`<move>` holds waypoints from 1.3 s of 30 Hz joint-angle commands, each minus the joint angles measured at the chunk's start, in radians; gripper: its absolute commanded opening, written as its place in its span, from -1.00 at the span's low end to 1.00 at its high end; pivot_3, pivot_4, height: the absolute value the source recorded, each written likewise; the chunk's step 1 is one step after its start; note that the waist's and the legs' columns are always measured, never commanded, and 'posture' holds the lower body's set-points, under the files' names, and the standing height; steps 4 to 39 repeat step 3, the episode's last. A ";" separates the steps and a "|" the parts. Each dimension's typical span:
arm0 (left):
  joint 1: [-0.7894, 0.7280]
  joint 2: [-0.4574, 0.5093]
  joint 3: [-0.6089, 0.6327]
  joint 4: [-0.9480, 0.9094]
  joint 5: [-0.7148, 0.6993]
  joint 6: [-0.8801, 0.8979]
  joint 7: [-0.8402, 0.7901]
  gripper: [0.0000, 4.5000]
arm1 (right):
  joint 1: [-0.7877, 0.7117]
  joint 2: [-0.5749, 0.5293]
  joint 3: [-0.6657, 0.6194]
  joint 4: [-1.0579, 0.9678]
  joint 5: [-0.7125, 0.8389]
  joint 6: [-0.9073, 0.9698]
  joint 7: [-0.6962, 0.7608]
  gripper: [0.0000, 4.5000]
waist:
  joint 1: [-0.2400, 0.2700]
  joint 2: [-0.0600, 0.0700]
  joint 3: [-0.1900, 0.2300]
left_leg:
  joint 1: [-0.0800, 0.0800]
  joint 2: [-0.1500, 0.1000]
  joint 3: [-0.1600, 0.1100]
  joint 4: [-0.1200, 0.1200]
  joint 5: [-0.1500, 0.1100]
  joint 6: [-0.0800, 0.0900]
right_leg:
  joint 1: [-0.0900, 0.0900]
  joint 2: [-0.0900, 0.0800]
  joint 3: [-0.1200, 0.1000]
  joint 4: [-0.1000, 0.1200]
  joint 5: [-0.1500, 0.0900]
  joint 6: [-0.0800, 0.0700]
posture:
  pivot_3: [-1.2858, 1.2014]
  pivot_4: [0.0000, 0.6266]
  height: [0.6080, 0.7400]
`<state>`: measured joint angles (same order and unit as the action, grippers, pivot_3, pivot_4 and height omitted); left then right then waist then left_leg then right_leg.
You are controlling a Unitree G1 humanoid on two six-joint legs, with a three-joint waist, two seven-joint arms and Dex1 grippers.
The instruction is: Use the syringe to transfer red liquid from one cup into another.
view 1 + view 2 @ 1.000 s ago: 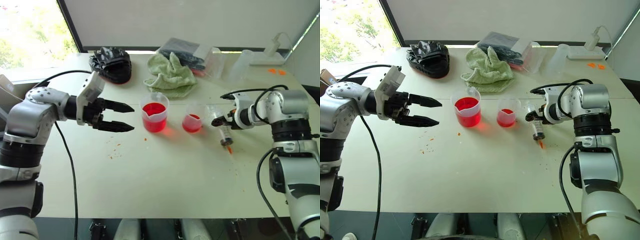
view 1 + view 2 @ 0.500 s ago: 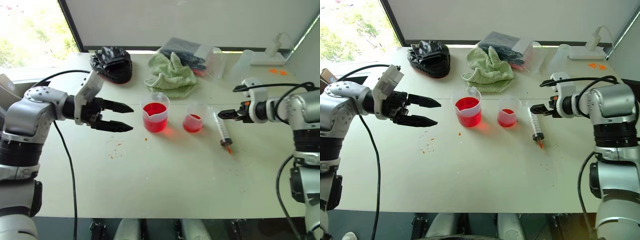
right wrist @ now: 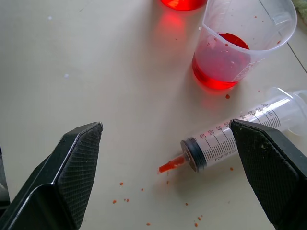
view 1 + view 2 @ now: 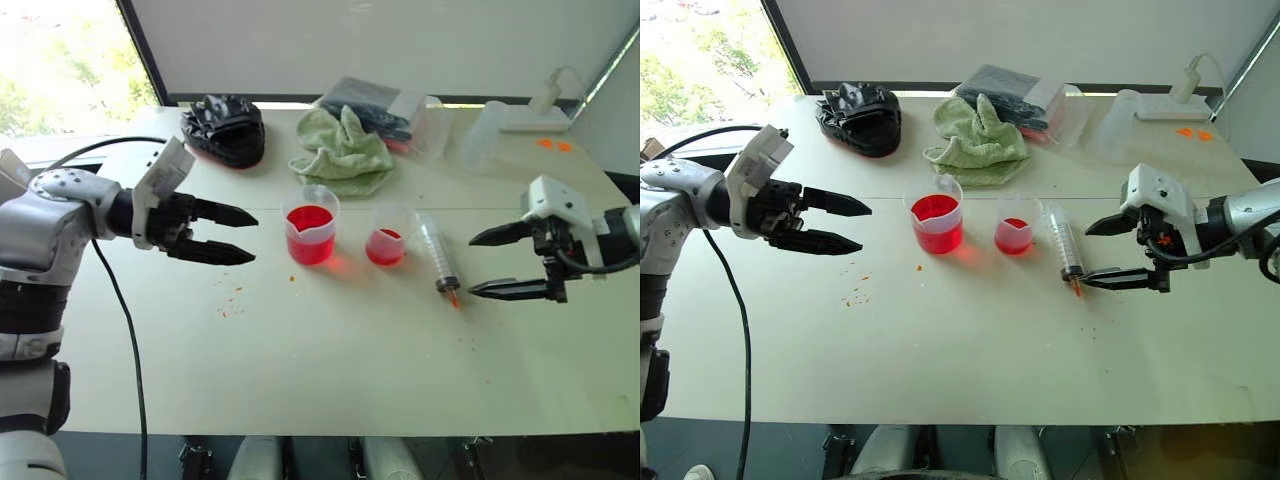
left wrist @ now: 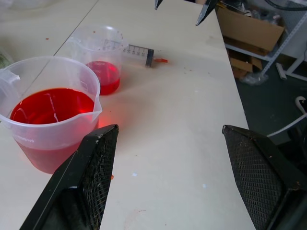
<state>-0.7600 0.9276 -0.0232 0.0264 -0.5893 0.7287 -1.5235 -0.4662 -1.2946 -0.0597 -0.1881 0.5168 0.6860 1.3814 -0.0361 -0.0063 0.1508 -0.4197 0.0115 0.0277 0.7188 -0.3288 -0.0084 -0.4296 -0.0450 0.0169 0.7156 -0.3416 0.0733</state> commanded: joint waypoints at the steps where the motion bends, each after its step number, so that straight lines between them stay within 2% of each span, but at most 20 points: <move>1: -0.012 0.028 0.022 -0.021 -0.006 -0.009 -0.008 0.61 | -0.030 -0.007 -0.027 0.006 0.011 -0.022 0.029 0.97 | 0.000 0.000 0.000 | 0.000 0.000 0.000 0.000 0.000 -0.001 | 0.000 0.000 0.000 0.000 0.000 0.000 | 0.03 -0.52 0.56; 39: -0.010 0.034 0.025 -0.019 -0.008 -0.008 -0.010 0.61 | -0.041 -0.003 -0.021 0.005 0.010 -0.018 0.029 0.97 | 0.000 0.000 0.000 | 0.000 0.000 0.000 0.000 0.001 -0.002 | 0.000 0.000 0.000 0.000 0.000 0.000 | 0.03 -0.52 0.56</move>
